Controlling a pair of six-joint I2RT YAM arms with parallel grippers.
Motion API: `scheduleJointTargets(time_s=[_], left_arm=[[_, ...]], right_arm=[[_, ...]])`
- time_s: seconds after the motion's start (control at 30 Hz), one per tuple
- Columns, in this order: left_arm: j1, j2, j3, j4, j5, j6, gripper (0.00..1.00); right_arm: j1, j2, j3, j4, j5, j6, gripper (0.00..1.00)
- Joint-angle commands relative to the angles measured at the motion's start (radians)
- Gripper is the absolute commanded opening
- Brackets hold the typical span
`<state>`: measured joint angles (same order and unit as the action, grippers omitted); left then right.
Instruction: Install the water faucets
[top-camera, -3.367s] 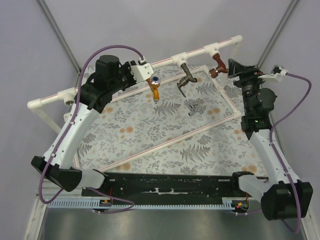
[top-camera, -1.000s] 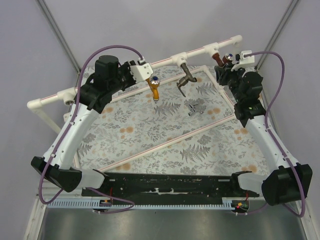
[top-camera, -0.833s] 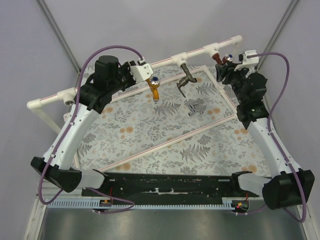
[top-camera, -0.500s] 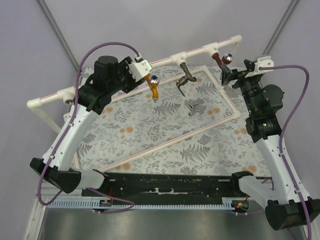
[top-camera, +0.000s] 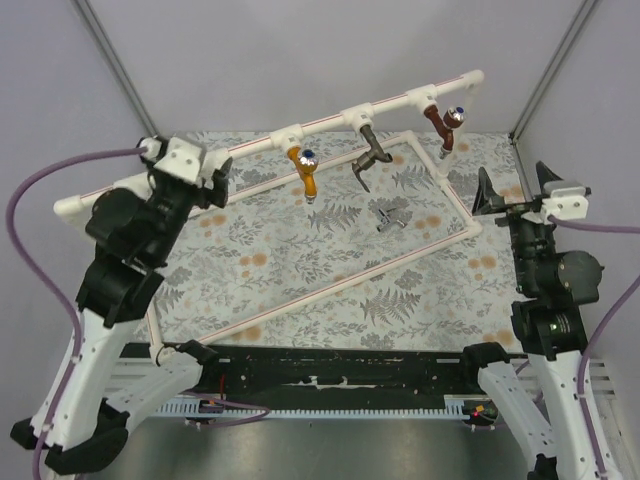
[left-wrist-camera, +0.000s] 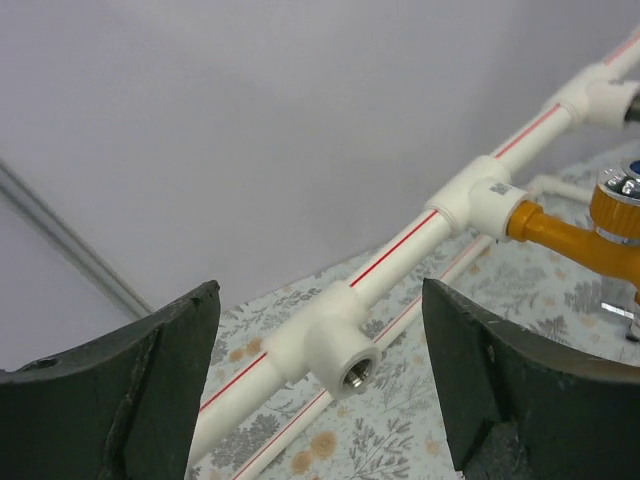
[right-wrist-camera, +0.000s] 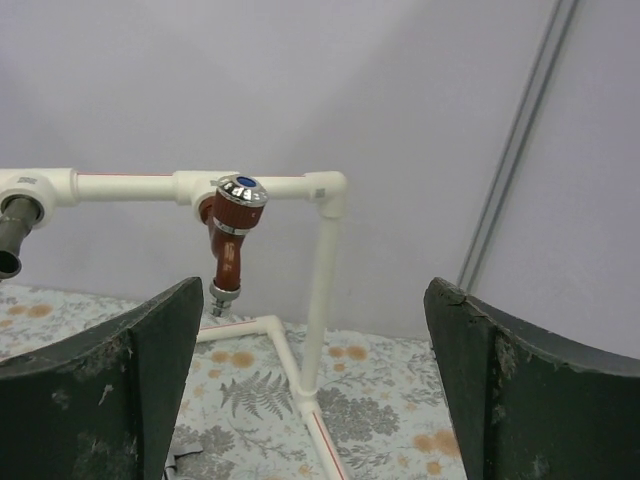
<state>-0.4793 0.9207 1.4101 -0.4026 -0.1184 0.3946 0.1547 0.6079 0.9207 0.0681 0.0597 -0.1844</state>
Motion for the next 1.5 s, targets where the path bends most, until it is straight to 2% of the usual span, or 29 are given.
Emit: scheduleJointTargets(time_s=[0.0,0.13,0.2,0.3,0.37,0.5,0.87,1.0,1.47], left_arm=[[-0.002,-0.192,-0.179,0.203,-0.226,-0.210,0.87],[-0.002,-0.389,-0.338,0.176,-0.374,-0.298,0.88],[-0.002,-0.477,-0.400,0.127,-0.403,-0.290,0.88],[-0.002,-0.613,-0.505,0.079,-0.449,-0.355,0.89],[-0.002,-0.709,-0.569,0.074,-0.461,-0.416,0.89],[-0.004,-0.848,-0.643,0.050,-0.377,-0.396,0.90],[-0.002,-0.911,-0.712,0.021,-0.506,-0.407,0.91],[-0.002,-0.973,-0.744,0.002,-0.533,-0.402,0.91],[-0.002,-0.974,-0.738,-0.059,-0.601,-0.405,0.92]], right_arm=[[0.000,-0.121,-0.123,0.091,0.126,-0.038,0.98],[0.000,-0.210,-0.186,0.072,0.146,-0.020,0.98],[-0.001,-0.241,-0.213,0.042,0.152,0.019,0.98],[-0.001,-0.289,-0.259,0.030,0.189,0.048,0.98],[-0.001,-0.307,-0.276,0.024,0.222,0.069,0.98],[-0.001,-0.339,-0.302,0.018,0.255,0.088,0.98],[-0.001,-0.379,-0.410,0.113,0.235,0.112,0.98],[0.000,-0.352,-0.398,0.095,0.235,0.126,0.98],[-0.001,-0.332,-0.388,0.061,0.226,0.140,0.98]])
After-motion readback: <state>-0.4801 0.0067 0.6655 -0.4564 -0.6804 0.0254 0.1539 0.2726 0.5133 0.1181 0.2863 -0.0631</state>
